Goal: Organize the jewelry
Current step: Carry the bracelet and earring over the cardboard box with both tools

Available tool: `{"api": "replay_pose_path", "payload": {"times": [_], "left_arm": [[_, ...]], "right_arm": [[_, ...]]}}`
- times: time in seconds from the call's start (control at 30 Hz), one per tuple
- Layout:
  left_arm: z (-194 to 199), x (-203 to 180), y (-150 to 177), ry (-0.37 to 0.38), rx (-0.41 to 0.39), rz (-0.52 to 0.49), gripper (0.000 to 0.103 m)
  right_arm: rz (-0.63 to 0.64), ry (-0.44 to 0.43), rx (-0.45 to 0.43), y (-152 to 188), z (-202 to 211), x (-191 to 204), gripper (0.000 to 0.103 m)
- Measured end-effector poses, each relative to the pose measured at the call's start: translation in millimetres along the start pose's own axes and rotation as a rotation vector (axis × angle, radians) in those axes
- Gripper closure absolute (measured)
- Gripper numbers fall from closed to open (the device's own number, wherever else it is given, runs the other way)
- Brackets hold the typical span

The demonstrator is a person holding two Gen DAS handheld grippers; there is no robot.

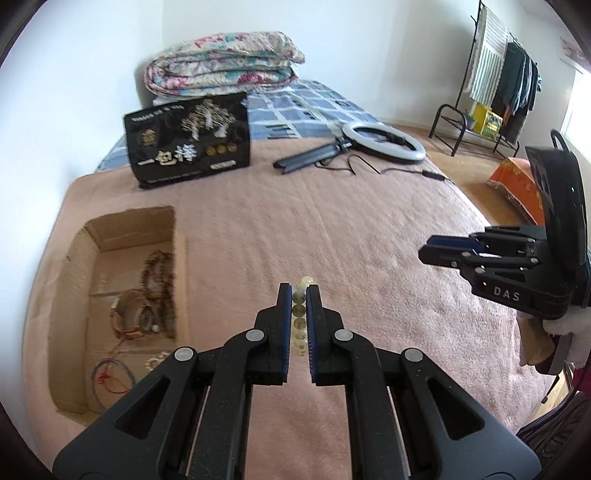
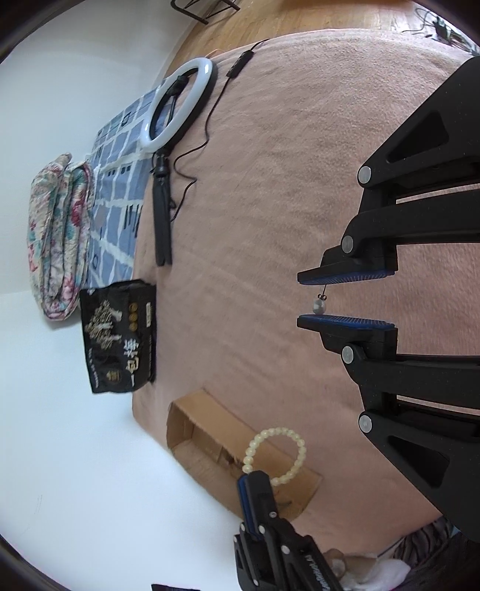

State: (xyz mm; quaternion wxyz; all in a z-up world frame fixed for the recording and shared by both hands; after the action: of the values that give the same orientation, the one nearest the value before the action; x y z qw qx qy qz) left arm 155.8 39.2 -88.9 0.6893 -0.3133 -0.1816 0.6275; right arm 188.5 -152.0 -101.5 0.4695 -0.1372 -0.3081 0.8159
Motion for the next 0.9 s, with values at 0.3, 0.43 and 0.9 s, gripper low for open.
{"api": "replay_pose_path", "payload": {"times": [0.3,0.43,0.9], "left_arm": [[28,56,-8,-0.064,-0.058,0.061,0.097],[36,85,-13,-0.090,-0.076,0.101,0.097],[33,174,-30,-0.161,-0.110,0.255,0.097]], "right_arm": [[0.034,-0.047,-0.017,-12,7,36,0.089],[0.055,-0.083,-0.022,-20,6,56,0.089],[0.141,-0.198,-0.033,-50,-16,133,0.089]]}}
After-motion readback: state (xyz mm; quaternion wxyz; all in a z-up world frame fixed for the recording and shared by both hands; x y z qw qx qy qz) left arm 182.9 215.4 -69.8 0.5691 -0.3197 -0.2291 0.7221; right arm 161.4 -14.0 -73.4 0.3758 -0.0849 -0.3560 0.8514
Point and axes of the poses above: each gripper's, at about its wrist camera, not at the fingertips, and z roughly against the way its jaws point, x to its left, y to its underside, the point moved 1 cm from there along -z, roughly the way its jaws point, and after that the axes turned 5 degrees about z, right-handed, at the moved point
